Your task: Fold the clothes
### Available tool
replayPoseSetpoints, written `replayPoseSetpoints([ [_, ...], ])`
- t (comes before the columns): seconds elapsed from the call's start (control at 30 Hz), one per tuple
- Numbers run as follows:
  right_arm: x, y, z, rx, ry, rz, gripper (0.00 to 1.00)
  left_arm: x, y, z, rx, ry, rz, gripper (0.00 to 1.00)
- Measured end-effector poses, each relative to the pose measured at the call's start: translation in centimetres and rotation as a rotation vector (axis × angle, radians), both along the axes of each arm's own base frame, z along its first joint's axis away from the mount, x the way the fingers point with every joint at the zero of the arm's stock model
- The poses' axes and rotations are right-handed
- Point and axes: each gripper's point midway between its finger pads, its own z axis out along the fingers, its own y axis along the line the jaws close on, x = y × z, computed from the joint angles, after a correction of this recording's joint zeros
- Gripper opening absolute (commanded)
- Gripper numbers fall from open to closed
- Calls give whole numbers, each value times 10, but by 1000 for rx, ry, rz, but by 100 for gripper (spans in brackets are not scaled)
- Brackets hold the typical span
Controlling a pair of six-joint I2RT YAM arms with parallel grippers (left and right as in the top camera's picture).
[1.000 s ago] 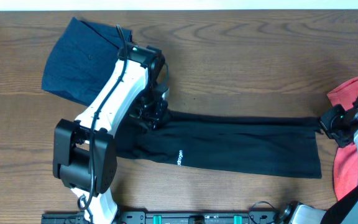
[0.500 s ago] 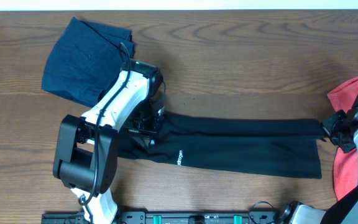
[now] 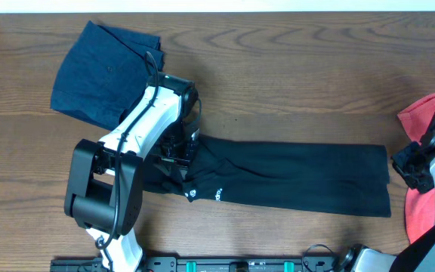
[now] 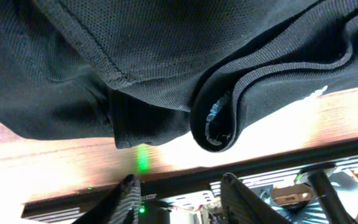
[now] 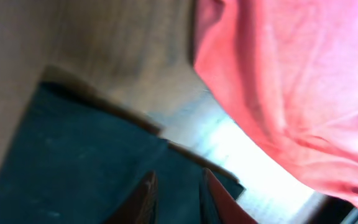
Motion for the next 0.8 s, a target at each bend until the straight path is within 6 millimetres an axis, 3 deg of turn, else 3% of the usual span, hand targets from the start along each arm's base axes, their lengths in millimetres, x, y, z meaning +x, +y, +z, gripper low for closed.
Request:
replayPoseSetpoints([
  [0.17,-3,-5,1,-29,10,-35,32,5,-2,-3,-8,-24,0,63],
  [0.27,14,0,1,10,-65,-1,38,16,-6,-7,-23,-72,8,69],
  [0.37,31,11,1,74,-138,73,42,31,-11,-12,-39,-134,26,71],
  [0.53,39,24,1,146,-174,139,44,50,-18,-17,-60,-212,52,70],
  [0.67,41,29,1,169,-185,159,45,52,-19,-23,-60,-226,69,50],
  [0.77,41,30,1,175,-188,164,45,42,-15,-30,-45,-196,75,9],
  [0.8,41,30,1,175,-188,164,45,38,-13,-33,-38,-186,74,6],
])
